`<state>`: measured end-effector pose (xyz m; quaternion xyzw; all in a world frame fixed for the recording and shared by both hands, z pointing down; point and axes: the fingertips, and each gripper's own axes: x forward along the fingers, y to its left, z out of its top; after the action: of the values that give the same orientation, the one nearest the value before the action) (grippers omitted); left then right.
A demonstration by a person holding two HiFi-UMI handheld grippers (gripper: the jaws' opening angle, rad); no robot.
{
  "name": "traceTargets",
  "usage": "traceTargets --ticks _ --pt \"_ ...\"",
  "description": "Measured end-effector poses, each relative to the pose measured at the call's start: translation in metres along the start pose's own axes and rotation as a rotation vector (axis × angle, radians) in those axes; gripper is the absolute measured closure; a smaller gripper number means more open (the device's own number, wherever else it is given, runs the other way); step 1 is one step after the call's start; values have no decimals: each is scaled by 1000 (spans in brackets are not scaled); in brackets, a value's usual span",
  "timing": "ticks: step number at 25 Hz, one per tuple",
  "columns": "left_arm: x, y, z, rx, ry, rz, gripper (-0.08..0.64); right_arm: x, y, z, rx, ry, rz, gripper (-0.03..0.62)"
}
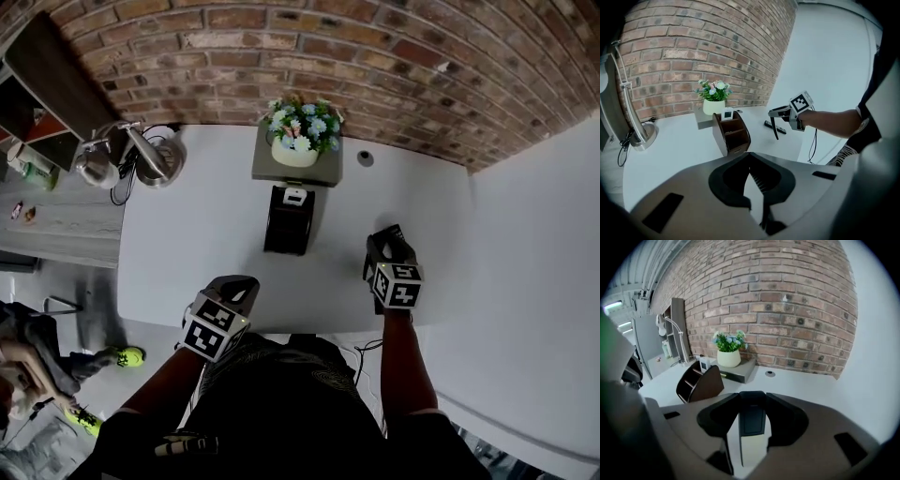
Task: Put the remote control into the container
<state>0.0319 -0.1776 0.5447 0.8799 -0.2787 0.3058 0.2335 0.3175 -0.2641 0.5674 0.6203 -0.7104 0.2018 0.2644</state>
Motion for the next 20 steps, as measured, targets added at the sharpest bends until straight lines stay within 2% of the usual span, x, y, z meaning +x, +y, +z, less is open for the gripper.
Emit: traceTargets --ticks 7,13,17,20 --pt "-6 3 6 42 -29 -39 566 -51 55 60 161 -192 74 405" --pt "-27 19 1 36 -67 -22 566 -45 107 118 321 -346 171 405" --pt "-47 36 -15 -1 -68 16 566 -20 135 149 308 -405 149 405" --pt "-60 45 -25 -24 -69 43 566 1 142 161 280 -435 84 405"
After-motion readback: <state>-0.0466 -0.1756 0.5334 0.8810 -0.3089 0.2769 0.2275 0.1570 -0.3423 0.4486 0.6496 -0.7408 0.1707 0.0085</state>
